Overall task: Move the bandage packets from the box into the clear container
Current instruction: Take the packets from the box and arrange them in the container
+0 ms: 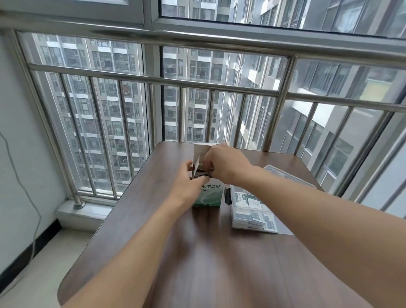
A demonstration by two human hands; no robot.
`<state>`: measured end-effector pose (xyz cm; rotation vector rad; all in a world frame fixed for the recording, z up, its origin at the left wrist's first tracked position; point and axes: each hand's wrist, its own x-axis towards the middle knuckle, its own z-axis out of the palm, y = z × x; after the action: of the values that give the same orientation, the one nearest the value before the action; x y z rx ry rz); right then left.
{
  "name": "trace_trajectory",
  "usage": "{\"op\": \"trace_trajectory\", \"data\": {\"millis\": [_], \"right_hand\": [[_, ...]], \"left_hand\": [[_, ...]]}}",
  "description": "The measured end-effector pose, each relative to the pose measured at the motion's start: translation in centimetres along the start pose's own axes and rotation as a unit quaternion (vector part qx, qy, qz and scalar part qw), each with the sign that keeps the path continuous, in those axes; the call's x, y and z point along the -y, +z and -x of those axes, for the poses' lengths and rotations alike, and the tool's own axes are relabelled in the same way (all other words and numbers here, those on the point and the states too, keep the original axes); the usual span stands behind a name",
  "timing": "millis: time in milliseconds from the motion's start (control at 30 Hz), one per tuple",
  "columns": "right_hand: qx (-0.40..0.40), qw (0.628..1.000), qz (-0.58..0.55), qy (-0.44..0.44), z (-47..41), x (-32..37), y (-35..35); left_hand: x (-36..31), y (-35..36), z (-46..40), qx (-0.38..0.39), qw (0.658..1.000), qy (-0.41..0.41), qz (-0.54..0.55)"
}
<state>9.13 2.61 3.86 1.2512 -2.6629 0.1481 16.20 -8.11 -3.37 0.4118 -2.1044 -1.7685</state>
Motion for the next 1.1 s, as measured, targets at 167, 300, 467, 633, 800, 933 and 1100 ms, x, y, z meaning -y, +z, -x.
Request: {"op": "trace_trajectory", "data": {"millis": [167,300,467,633,800,933,1100], "right_hand": [[-0.024,0.999,0.008,-0.039,0.2,-0.2,-0.1],[-0.015,0.999,-0.012,-0.051,0.4,-0.5,-0.4],[0.040,0.996,-0.072,-0.022,-0.1,-0.9,-0.8],[0.031,0.997,-0.071,-0.020,-0.4,-1.3,-1.0],[0.028,0.998,-0.058,-0.014,-0.3,-1.2,-0.6],[0.024,0.998,-0.050,-0.012,-0.2,-1.3,-0.5],[0.020,0.999,-0.042,-0.020,0.3,-1.0,-1.4]], "left_hand": [[0.0,0.0,-0.1,-0.005,1.000,-0.004,-0.005],[-0.4,0.2,0.0,-0.004,1.000,0.001,-0.015],[-0.3,0.1,-0.1,-0.002,1.000,-0.002,-0.016],[-0.2,0.1,-0.4,0.001,1.000,-0.009,-0.016],[-0.1,0.3,-0.7,-0.003,1.000,-0.017,-0.014],[-0.1,0.6,-1.0,-0.015,1.000,-0.023,-0.008],[0.1,0.9,-1.4,-0.028,0.999,-0.031,0.004]]}}
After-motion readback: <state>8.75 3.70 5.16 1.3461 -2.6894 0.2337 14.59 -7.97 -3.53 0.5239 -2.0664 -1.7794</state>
